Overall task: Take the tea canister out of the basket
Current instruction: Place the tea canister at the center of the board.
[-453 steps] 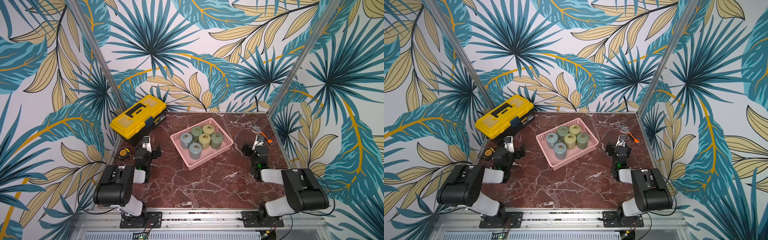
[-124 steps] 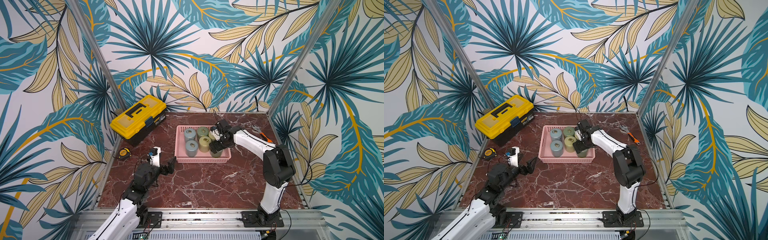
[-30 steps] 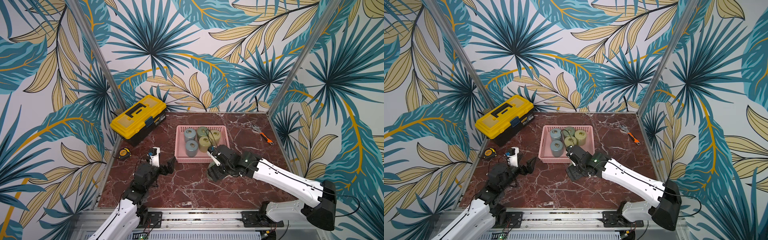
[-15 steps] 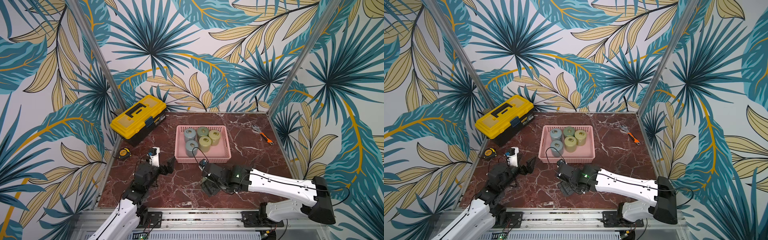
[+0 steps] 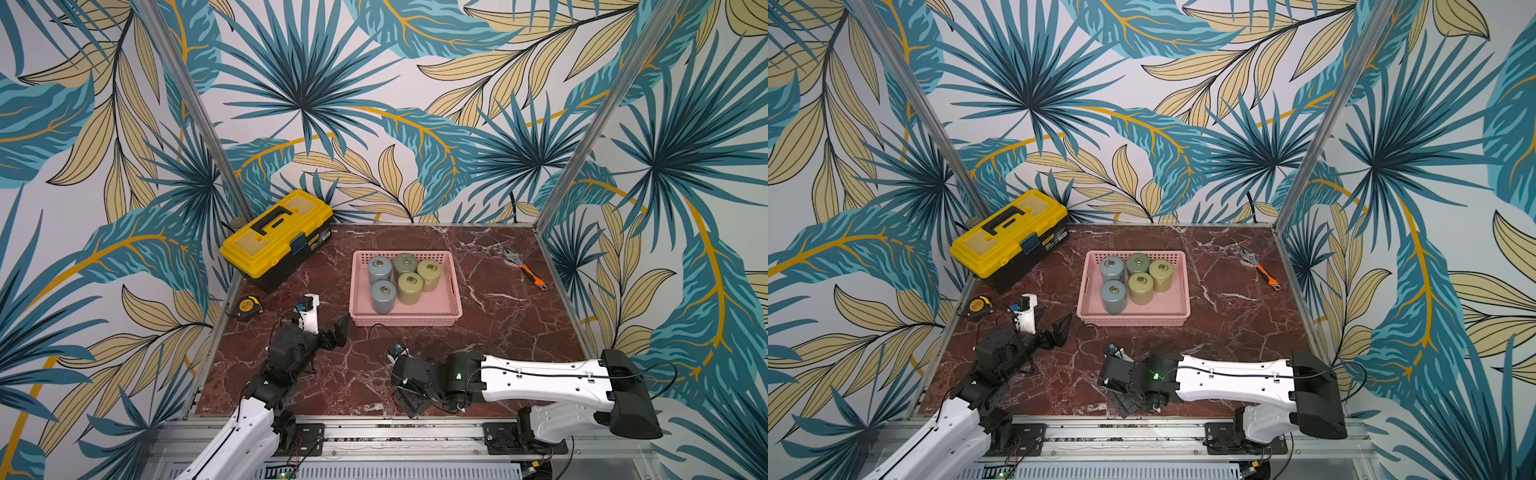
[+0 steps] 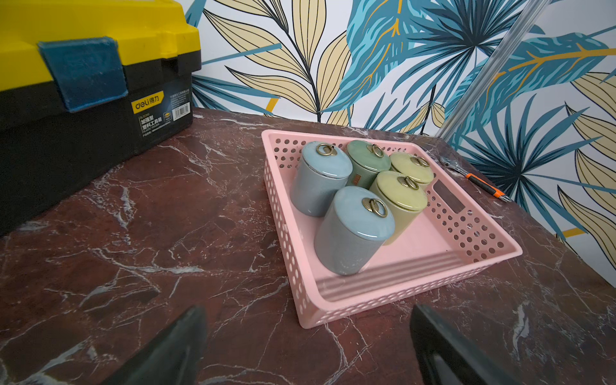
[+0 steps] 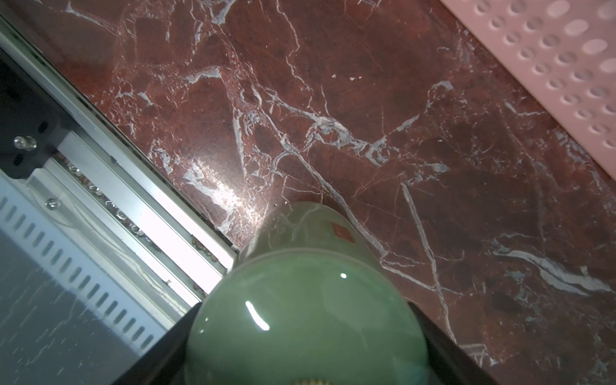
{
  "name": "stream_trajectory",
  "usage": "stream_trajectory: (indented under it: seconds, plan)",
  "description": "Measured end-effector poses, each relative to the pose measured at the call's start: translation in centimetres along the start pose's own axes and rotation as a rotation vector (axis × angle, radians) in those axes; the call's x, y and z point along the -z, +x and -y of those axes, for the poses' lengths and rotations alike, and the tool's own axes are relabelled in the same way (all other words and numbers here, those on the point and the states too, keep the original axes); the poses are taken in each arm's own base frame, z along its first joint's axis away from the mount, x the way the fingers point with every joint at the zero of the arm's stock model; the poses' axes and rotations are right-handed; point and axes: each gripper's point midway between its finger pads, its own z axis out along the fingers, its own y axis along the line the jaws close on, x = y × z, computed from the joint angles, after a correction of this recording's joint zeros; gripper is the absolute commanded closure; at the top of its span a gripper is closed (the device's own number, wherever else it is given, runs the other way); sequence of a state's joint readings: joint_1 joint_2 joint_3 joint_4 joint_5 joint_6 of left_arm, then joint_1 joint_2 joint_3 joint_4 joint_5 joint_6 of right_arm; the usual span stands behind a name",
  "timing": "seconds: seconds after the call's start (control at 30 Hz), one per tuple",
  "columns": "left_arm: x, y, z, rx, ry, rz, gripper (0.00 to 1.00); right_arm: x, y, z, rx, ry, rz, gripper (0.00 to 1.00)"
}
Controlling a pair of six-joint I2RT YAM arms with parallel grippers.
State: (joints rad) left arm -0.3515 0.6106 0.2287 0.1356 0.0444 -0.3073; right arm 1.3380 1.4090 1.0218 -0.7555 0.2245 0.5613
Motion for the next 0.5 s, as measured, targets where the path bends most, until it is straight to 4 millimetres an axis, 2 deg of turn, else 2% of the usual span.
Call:
stream_trajectory:
  seconds: [0.5]
  plan:
    - [0.0,0.1,0.0,0.000,-0.001,-0.002,0.00,-1.3,0.3,-0.4,0.001,0.024,-0.011,0.43]
